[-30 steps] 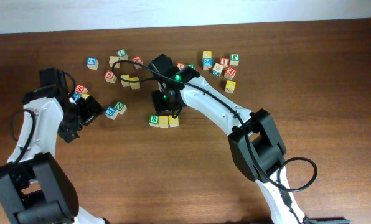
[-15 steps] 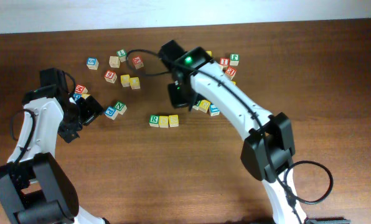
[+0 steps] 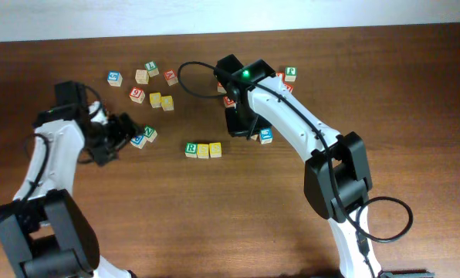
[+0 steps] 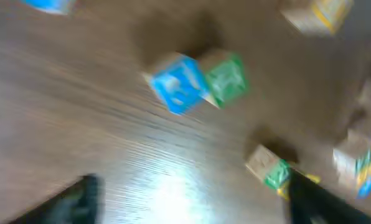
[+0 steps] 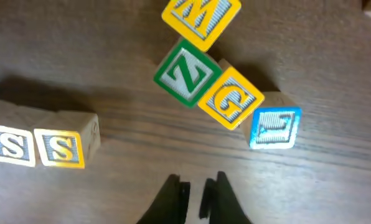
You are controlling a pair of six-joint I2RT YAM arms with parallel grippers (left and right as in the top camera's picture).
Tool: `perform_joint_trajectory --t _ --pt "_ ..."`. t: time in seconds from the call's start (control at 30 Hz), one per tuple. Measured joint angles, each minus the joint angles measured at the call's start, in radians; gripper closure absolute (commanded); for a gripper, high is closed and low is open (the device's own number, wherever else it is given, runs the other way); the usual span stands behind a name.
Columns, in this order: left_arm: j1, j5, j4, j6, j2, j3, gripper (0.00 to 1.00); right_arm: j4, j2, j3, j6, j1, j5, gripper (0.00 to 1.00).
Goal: Spell out RSS
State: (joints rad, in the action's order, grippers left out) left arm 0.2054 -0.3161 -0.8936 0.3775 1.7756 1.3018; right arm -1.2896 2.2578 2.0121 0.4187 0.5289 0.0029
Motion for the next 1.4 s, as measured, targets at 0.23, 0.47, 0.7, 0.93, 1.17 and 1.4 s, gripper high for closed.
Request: perform_joint_trajectory --t 0.23,0.47,0.7,0.93,1.17,1.4 --pt "-0.203 0.047 0.023 -0.061 0.003 0.0 1.0 0.103 0.0 -0.082 0.0 0.0 -0.074 0.96" --pt "-0.346 0.104 0.082 -0.061 0.122 0.0 1.0 0.182 0.0 -0.169 0.0 0.0 -0.143 0.96" --pt "-0.341 0.143 0.103 -0.061 0.166 0.0 1.0 0.253 0.0 -0.194 0.0 0.0 -0.182 0.96" --pt "-0.341 0.147 0.119 -0.061 0.187 0.0 1.0 0.304 0.0 -0.247 0.027 0.0 -0.206 0.96" --pt "-0.342 0.112 0.119 -0.061 0.205 0.0 1.0 0.319 0.0 -0.247 0.039 0.0 -0.227 0.96" --pt "-0.342 0.086 0.12 -0.061 0.205 0.0 1.0 0.328 0.003 -0.247 0.053 0.0 -0.254 0.96"
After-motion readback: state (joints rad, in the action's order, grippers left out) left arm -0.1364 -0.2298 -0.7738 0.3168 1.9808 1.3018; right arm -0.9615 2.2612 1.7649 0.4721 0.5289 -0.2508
